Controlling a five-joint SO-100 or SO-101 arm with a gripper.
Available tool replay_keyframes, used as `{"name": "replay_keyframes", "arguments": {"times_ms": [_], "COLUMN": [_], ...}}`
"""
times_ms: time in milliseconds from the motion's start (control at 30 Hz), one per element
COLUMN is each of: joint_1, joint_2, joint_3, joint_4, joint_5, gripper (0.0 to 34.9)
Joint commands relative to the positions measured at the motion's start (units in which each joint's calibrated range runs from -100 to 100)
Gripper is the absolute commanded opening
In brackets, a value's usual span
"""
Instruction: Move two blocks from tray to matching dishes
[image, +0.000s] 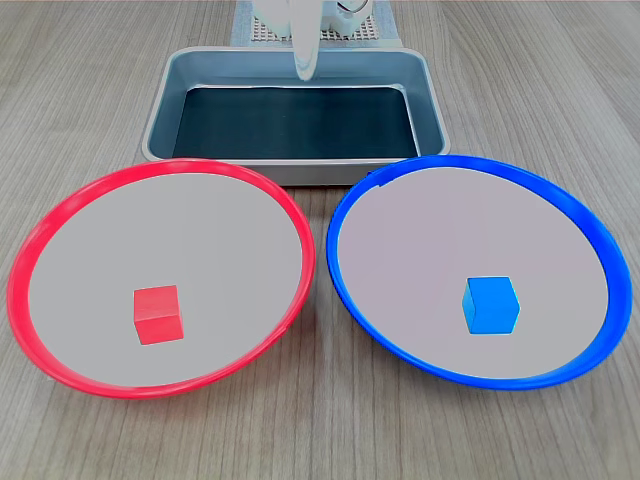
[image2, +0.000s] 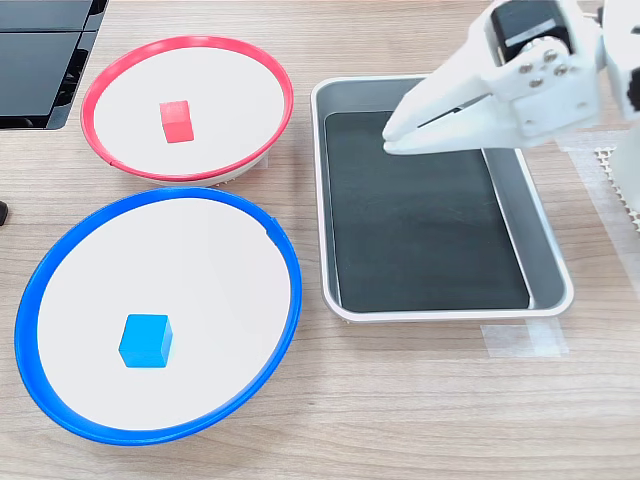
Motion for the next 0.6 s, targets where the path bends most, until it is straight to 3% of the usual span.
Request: {"name": "replay_keyframes", "arguments": {"times_ms": [0,100,567], "joint_1": [0.17,-0.02,-0.02], "joint_2": [-4.77,-4.77,-4.77], "joint_3": [0.27,0.27,0.27], "joint_4": [8.07,10.96,10.96], "joint_5": [-0.63,-1.22,-1.32], "gripper": [0.1,0.1,0.3]}}
